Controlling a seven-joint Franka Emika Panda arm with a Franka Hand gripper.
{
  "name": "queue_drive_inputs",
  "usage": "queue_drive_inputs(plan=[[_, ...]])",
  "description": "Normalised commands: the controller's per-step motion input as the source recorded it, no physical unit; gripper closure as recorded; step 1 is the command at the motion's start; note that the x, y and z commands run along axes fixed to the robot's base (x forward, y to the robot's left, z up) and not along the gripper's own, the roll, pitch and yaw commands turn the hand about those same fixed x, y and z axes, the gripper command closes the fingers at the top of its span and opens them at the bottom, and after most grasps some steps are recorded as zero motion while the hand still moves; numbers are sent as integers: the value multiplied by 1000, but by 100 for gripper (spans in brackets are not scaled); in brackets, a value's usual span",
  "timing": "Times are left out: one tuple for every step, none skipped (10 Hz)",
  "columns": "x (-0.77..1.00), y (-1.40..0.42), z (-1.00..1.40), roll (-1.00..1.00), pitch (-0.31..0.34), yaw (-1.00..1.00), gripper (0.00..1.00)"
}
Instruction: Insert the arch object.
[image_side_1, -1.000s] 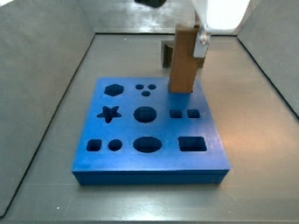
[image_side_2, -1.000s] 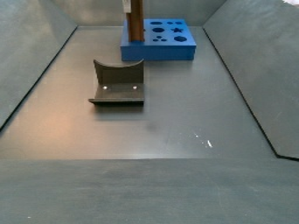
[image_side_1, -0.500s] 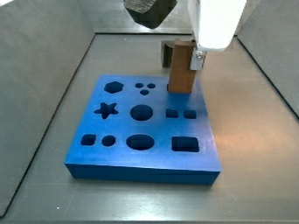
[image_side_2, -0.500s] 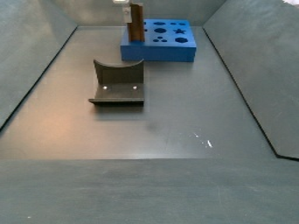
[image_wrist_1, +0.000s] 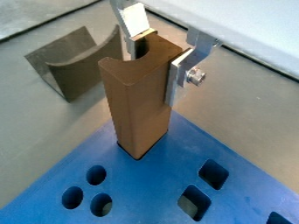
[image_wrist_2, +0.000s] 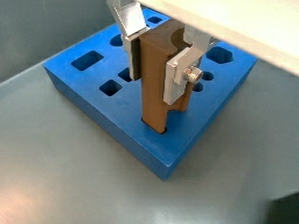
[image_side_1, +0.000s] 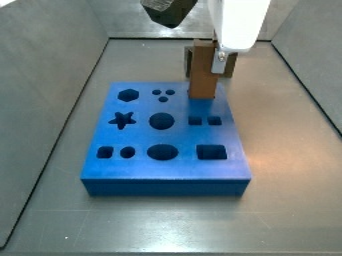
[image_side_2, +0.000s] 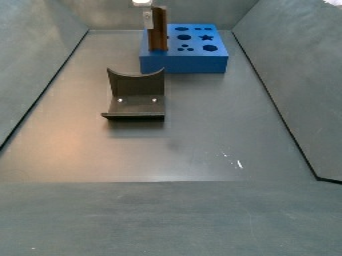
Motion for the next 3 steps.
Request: queue_drive_inputs(plan=[[-17,0,0,0,0,0,100],[0,0,0,0,4,0,100],[0,0,0,0,0,0,100]])
